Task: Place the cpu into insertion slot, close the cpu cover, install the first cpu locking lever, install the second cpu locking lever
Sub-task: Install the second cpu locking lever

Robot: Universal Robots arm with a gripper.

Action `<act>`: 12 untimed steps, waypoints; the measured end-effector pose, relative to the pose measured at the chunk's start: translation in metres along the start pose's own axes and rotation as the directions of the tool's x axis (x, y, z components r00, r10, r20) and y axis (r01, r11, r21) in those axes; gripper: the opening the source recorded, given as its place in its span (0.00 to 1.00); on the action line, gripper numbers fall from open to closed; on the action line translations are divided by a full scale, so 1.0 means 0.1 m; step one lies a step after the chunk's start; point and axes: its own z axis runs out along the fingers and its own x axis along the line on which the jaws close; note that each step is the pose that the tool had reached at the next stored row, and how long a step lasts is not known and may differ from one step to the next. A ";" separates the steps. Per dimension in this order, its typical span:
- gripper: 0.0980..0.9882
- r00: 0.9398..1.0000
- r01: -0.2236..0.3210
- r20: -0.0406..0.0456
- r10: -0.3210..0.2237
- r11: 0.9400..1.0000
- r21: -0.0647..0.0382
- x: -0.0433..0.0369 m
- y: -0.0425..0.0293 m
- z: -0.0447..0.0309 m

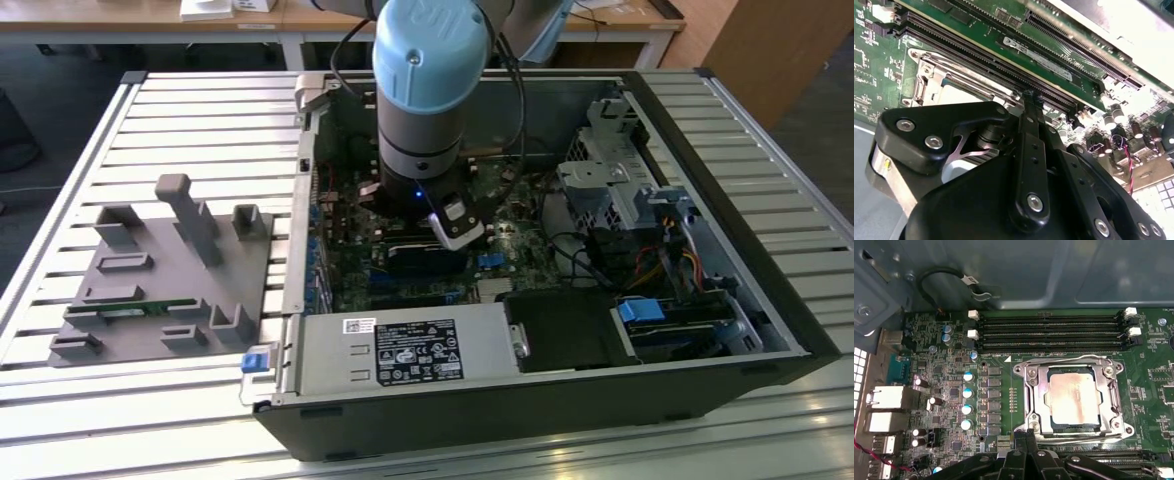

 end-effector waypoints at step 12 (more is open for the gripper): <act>0.01 1.000 0.000 -0.001 0.000 1.000 -0.018 0.025 0.006 0.040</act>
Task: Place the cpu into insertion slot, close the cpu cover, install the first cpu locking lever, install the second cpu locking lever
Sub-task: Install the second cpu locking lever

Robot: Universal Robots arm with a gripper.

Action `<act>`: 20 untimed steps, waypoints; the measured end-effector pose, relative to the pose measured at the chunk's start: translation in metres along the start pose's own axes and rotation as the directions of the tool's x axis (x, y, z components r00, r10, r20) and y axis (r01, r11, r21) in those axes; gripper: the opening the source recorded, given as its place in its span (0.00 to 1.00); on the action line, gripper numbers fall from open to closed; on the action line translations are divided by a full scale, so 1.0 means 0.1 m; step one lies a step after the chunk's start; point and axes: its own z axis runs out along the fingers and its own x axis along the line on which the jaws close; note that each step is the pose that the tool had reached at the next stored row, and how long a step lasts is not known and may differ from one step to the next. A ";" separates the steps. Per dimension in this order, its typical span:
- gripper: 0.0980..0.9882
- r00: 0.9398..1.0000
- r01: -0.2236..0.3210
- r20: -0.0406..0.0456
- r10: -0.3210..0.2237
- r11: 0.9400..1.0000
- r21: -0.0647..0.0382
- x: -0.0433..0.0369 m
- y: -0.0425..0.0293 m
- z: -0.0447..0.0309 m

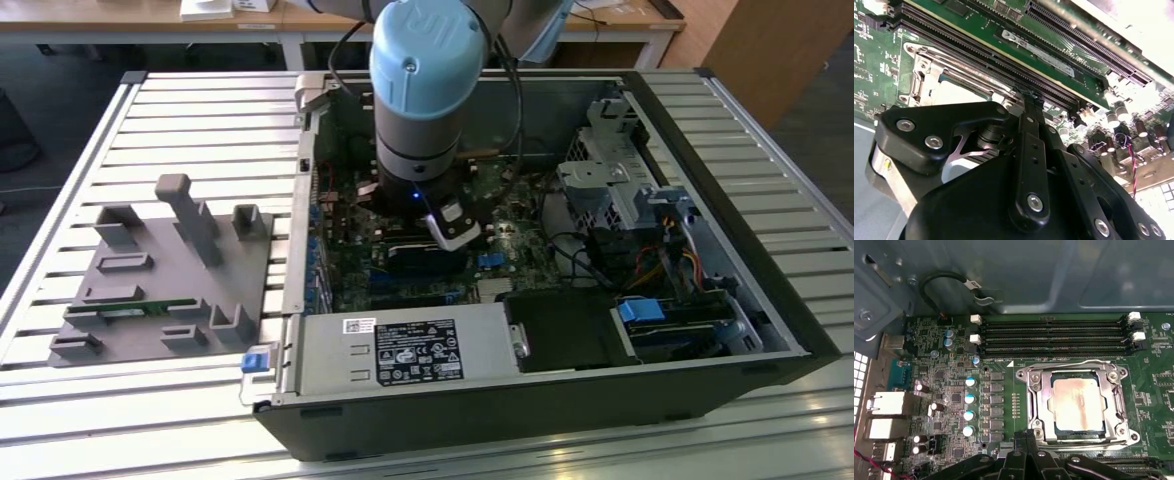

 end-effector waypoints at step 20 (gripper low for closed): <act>0.01 1.000 0.000 0.000 0.000 1.000 -0.006 0.034 0.032 -0.051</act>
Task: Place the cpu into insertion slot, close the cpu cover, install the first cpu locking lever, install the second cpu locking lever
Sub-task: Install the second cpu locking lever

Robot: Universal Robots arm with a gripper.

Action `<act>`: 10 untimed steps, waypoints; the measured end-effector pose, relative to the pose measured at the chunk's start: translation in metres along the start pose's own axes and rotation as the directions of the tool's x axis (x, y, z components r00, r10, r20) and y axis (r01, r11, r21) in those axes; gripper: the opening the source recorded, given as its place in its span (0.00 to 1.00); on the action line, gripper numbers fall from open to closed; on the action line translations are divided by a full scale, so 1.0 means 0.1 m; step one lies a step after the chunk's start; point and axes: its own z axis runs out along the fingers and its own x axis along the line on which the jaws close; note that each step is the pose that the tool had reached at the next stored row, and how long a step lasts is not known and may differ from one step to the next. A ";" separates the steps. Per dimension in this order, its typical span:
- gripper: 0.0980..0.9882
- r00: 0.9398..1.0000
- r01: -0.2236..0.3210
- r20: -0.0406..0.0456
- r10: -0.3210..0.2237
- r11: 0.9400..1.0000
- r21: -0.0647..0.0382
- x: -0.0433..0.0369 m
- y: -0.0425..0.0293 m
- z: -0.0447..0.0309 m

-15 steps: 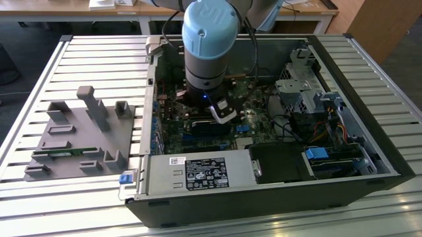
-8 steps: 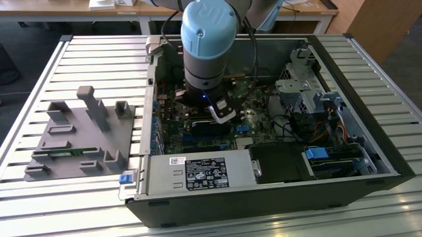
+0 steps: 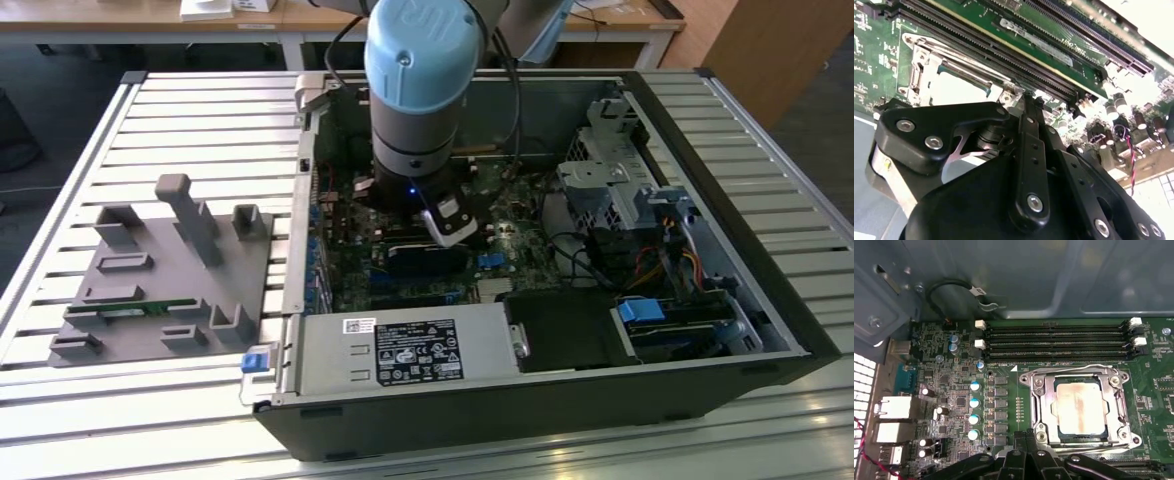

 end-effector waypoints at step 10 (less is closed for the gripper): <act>0.01 1.000 0.000 0.000 0.000 1.000 -0.001 0.002 0.069 -0.203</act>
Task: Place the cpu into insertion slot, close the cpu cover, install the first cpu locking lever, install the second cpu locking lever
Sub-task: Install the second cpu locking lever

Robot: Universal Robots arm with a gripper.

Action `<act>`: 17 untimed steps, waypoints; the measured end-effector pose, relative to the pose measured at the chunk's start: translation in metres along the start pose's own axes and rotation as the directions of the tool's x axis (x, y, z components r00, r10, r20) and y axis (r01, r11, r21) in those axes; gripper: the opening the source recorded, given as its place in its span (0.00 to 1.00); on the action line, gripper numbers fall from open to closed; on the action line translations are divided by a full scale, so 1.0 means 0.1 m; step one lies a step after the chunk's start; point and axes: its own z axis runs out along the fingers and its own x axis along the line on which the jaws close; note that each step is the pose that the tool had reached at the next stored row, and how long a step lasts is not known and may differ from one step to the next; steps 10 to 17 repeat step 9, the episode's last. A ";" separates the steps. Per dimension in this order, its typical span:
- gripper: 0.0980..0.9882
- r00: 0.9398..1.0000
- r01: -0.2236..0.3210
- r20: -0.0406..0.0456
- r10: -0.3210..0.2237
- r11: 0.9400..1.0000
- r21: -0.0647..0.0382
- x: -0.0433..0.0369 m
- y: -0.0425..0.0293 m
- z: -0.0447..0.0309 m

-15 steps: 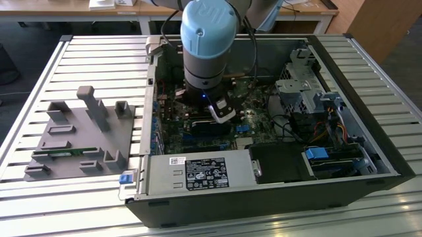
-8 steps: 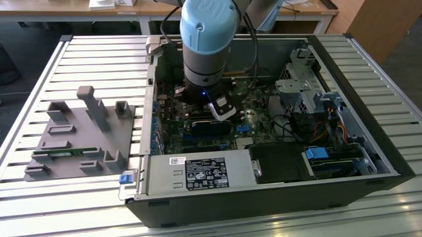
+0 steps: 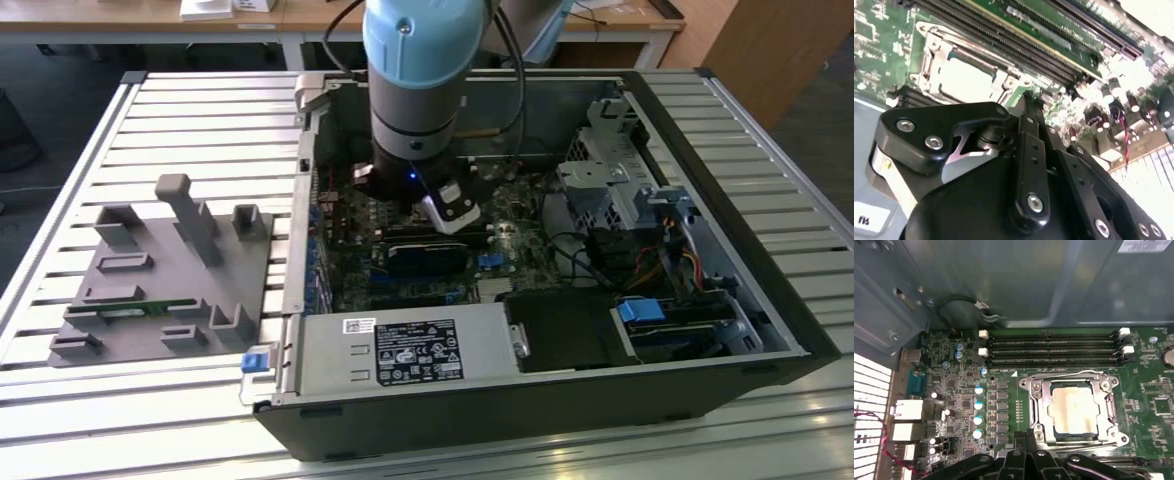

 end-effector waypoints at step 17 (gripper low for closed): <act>0.01 1.000 0.000 0.000 0.000 1.000 0.000 0.001 0.029 -0.086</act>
